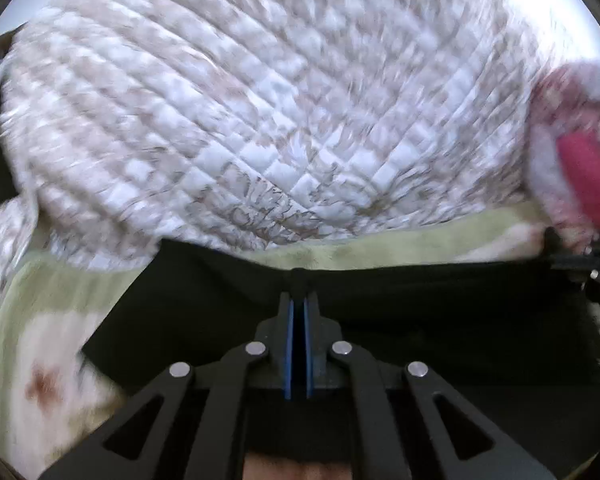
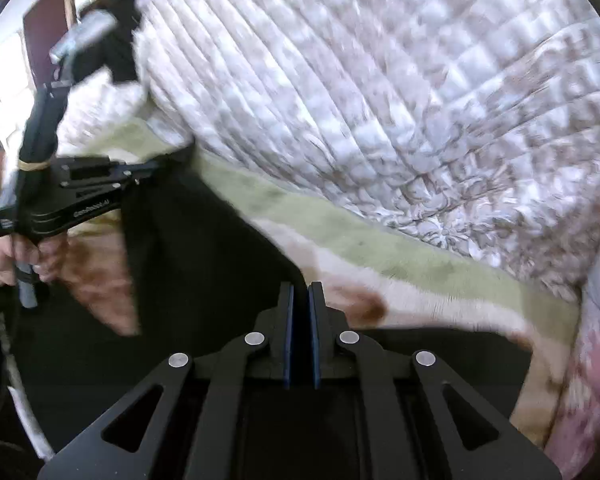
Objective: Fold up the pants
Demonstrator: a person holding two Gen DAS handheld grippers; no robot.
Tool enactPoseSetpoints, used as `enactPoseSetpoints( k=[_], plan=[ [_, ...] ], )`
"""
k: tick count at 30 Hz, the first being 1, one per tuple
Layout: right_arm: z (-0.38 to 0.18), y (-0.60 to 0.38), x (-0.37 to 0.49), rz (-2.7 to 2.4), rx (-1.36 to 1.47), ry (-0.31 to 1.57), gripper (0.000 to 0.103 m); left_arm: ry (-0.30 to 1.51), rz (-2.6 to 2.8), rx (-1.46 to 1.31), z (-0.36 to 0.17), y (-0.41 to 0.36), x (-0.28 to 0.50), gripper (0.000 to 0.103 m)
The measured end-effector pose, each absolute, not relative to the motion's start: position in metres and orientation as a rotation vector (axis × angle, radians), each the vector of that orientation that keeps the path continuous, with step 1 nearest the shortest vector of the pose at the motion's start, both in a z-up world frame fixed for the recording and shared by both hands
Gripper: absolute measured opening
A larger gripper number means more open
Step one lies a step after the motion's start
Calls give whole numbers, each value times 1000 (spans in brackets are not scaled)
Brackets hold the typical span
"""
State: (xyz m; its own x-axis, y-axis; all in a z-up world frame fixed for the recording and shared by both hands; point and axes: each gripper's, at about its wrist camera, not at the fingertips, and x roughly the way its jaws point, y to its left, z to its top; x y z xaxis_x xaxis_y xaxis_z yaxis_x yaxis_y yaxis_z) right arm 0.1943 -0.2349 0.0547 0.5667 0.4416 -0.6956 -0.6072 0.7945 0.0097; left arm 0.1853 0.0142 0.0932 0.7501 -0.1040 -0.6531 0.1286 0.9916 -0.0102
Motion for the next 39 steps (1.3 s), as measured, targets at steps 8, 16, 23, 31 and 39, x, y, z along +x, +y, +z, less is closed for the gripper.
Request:
enactPoseSetpoints(
  k=[8,16,23,31,39],
  plan=[
    [47,-253,42,637,-61,783,6,714,-177,-64,99,28,35,6],
    [-35,-260,-11,547,135,1028,20,950,-146,-132,24,39,-30,6],
    [-12,-291,-25,464,318,846,48,824,-83,-134,58,48,-13,44],
    [-19,-337,-40,264,483,839,48,864,-65,75,36,-2,56,47],
    [-33,-382,-32,80,640,879,48,849,25,123,19,4,75,8]
  ],
)
